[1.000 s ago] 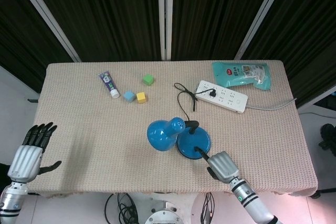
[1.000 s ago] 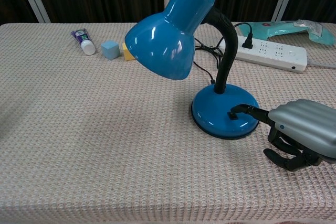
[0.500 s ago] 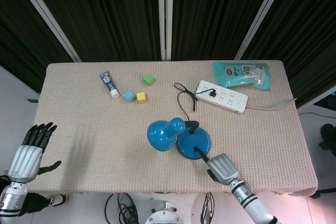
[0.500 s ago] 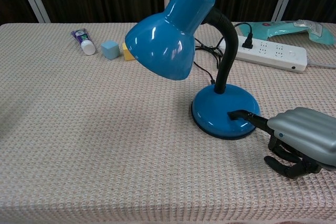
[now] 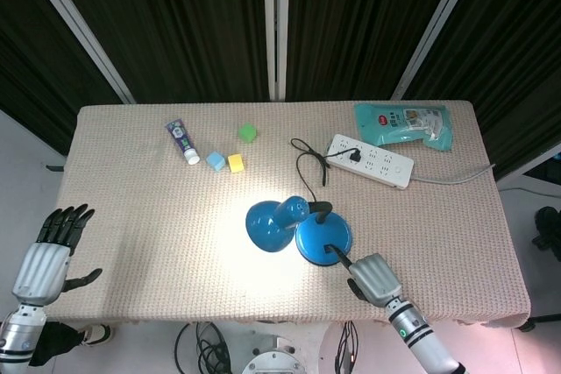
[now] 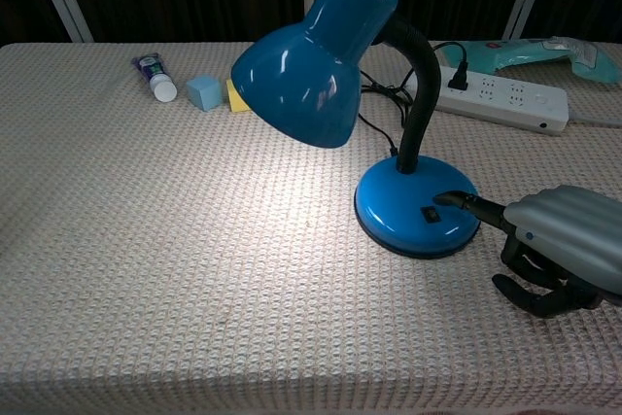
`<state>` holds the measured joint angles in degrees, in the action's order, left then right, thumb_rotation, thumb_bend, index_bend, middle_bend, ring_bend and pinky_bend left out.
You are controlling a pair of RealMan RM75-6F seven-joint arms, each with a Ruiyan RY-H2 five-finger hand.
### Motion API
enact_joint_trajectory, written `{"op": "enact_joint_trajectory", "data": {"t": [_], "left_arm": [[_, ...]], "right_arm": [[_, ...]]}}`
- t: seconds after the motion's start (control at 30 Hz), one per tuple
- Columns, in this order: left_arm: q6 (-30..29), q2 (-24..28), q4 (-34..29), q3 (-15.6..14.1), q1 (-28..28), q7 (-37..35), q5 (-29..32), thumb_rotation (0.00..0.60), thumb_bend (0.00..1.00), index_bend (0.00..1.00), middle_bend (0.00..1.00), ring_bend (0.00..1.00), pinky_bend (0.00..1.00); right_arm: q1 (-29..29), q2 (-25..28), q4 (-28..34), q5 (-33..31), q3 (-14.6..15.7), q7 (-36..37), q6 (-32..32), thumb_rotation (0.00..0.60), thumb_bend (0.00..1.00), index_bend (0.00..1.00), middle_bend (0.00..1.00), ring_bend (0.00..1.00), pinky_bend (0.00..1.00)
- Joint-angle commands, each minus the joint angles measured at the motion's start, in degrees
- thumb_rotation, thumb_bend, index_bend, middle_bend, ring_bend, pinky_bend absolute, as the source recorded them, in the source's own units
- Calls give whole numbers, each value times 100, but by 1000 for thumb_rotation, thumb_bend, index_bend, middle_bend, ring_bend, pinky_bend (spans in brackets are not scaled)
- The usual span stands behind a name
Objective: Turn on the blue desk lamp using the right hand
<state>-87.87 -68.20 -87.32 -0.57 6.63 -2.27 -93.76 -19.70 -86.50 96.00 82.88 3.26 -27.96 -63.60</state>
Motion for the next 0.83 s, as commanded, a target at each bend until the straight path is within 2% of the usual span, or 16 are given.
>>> {"op": "enact_joint_trajectory", "data": {"t": [0.03,0.1,0.17,0.23,0.27,0.33,0.37,0.43,0.47,0.5,0.6,0.83], "left_arm": [[-9,9,-9,4,-4,-14,2,600,29,9,21,0,0],[-23,20,-17,8,-5,-28,-4,600,28,9,21,0,0],[-30,27,-20,10,-6,-39,-7,600,28,9,21,0,0],[-33,30,-25,8,-8,-48,-10,600,28,9,21,0,0],[-34,31,-28,6,-9,-52,-12,600,28,9,21,0,0],[-36,32,-31,2,-11,-56,-16,600,28,9,21,0,0],[-36,32,-30,-1,-13,-59,-17,600,28,9,21,0,0],[-34,35,-28,-1,-15,-73,-12,600,28,9,21,0,0],[-36,38,-29,1,-14,-80,-12,600,28,9,21,0,0],[-42,43,-33,5,-13,-88,-14,600,29,9,21,0,0],[-37,48,-39,3,-10,-99,-18,600,29,9,21,0,0],[2,41,-10,6,7,-120,-1,600,29,9,21,0,0]], "right_arm": [[121,302,230,416,-125,273,-596,600,453,0,846,783,808],[253,601,365,616,-171,380,-1013,600,440,0,839,783,808],[416,850,410,735,-199,481,-1400,600,385,0,809,777,801],[642,1082,329,837,-233,664,-1881,600,329,0,733,719,765],[747,1156,245,858,-247,747,-2084,600,288,0,653,633,717],[989,1284,-19,835,-253,948,-2457,600,217,0,416,378,532],[1081,1320,-169,816,-257,1000,-2588,600,181,0,207,176,336],[1277,1354,-535,720,-275,1058,-2819,600,145,0,34,24,110],[1354,1349,-660,670,-289,1135,-2904,600,111,0,0,0,23],[1446,1336,-808,619,-308,1291,-3003,600,96,0,0,0,7],[1630,1352,-1037,439,-328,1584,-3084,600,46,0,0,0,0],[1778,1419,-1126,348,-362,1842,-3056,600,42,0,0,0,0]]}}
